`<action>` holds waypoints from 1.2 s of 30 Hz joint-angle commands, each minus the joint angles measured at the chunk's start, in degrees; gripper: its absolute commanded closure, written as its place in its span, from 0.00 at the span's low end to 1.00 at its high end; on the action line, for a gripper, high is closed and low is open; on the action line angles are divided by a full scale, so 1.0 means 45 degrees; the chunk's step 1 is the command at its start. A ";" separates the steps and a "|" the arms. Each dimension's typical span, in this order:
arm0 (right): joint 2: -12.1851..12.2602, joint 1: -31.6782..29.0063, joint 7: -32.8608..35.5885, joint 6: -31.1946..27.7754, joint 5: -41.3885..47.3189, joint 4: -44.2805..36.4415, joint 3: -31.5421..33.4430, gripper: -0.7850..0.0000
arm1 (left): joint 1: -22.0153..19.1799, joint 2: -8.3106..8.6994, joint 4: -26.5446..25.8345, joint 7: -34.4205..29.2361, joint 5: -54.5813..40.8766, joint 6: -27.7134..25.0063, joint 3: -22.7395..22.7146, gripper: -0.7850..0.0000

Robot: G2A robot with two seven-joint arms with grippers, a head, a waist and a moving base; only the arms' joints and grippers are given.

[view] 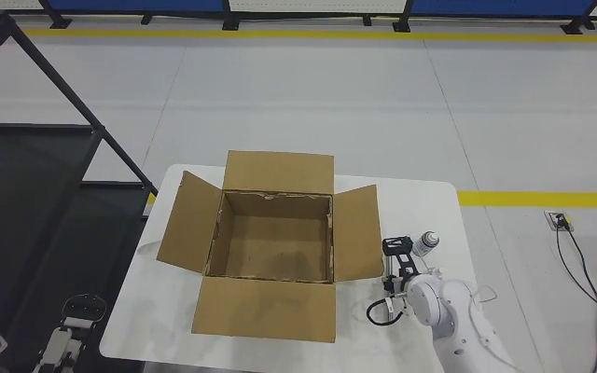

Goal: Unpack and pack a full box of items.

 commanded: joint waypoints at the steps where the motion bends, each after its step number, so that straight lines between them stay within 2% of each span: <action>1: -0.0013 0.0090 0.0032 0.0022 -0.0012 0.0147 -0.0086 0.55 | 0.0000 0.0000 0.0000 0.0000 0.0000 0.0000 0.0000 0.00; 19: -0.0148 0.0947 0.0538 0.0263 -0.0397 0.1172 -0.0854 0.65 | 0.0000 0.0000 0.0000 0.0000 0.0000 0.0000 0.0000 0.00; 22: -0.0167 0.1064 0.0539 0.0281 -0.0365 0.1330 -0.0900 0.73 | 0.0000 0.0000 0.0000 0.0000 0.0000 0.0000 0.0000 0.00; 24: -0.0173 0.1113 0.0555 0.0272 -0.0317 0.1403 -0.0890 0.84 | 0.0000 0.0000 0.0000 0.0000 0.0000 0.0000 0.0000 0.00; 25: -0.0171 0.1125 0.0569 0.0271 -0.0296 0.1431 -0.0867 0.97 | 0.0000 0.0000 0.0000 0.0000 0.0000 0.0000 0.0000 0.00; 26: -0.0168 0.1126 0.0557 0.0278 -0.0254 0.1424 -0.0825 1.00 | 0.0000 0.0000 0.0000 0.0000 0.0000 0.0000 0.0000 0.00; 32: -0.0086 0.0722 0.0178 0.0429 -0.0063 0.0645 -0.0271 1.00 | 0.0000 0.0000 0.0000 0.0000 0.0000 0.0000 0.0000 0.00; 36: 0.0011 -0.0009 -0.0725 0.0679 0.0237 -0.0954 0.0515 1.00 | 0.0000 0.0000 0.0000 0.0000 0.0000 0.0000 0.0000 0.00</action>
